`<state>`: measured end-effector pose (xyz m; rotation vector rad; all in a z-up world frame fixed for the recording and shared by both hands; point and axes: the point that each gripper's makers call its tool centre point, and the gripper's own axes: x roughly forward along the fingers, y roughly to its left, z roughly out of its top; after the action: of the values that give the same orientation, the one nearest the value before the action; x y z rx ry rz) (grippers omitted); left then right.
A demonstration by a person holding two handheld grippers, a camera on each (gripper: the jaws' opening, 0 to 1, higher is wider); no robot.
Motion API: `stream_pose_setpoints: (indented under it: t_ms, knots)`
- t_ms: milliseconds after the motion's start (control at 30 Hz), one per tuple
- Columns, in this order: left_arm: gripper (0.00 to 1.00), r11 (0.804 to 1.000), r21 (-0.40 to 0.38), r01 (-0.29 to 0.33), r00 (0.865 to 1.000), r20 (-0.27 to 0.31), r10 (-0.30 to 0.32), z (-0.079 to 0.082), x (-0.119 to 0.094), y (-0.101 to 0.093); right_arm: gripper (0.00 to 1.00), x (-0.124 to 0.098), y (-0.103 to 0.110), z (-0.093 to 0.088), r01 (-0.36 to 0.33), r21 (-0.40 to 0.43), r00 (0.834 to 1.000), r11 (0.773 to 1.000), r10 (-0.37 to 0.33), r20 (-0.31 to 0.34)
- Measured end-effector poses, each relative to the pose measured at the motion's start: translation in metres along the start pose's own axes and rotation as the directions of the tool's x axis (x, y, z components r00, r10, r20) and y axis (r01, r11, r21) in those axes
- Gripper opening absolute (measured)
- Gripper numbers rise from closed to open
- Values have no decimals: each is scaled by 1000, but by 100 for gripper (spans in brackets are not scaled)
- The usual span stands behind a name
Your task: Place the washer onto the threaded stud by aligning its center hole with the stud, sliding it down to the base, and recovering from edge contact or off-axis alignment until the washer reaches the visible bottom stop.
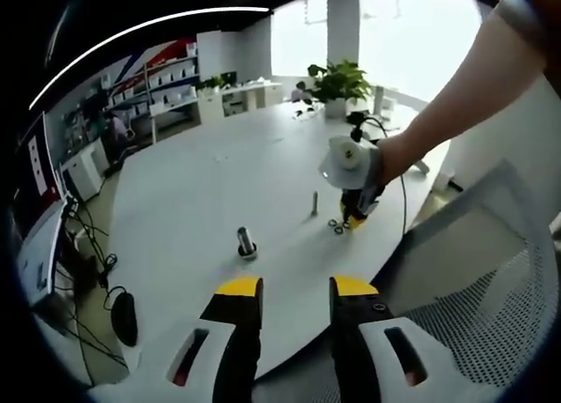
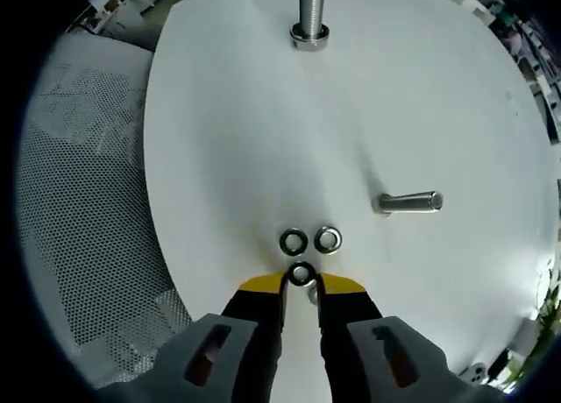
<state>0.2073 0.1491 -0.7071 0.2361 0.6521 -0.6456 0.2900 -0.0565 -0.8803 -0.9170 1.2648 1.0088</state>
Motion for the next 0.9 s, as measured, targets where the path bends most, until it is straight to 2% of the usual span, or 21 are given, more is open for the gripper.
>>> stream_pose_setpoints:
  t_ms: [200, 300, 433, 500, 567, 700, 767, 900]
  knots:
    - [28, 1000, -5, 0, 1000, 2, 0, 0, 0, 1, 15, 1, 1, 1, 25, 25, 1000, 999, -26, 11]
    - [28, 1000, 0, 1, 1000, -7, -1, -2, 0, 0, 12, 0, 1, 3, 33, 35, 999, 999, -34, 12]
    - [28, 1000, 0, -1, 1000, 3, 1, 0, -1, 0, 9, 1, 1, 6, 47, 23, 999, 999, -47, -18]
    - [28, 1000, -6, -3, 1000, 2, 3, -1, -1, 1, 9, 1, 2, 5, 55, -12, 998, 998, -56, -22]
    - [28, 1000, -6, -3, 1000, 3, 3, -1, -1, 1, 9, 0, 2, 4, 53, -27, 999, 998, -53, -4]
    - [28, 1000, -1, 3, 1000, 1, -3, -1, -1, 0, 15, -1, 5, 7, -12, 83, 998, 997, 6, 70]
    - [28, 1000, -1, 0, 1000, 5, 0, 0, -1, 0, 18, -1, 4, 11, -18, 118, 994, 993, 5, 108]
    - [28, 1000, -7, -1, 1000, 3, 1, 0, -1, 1, 19, 0, 4, 12, 24, 50, 996, 998, -28, 85]
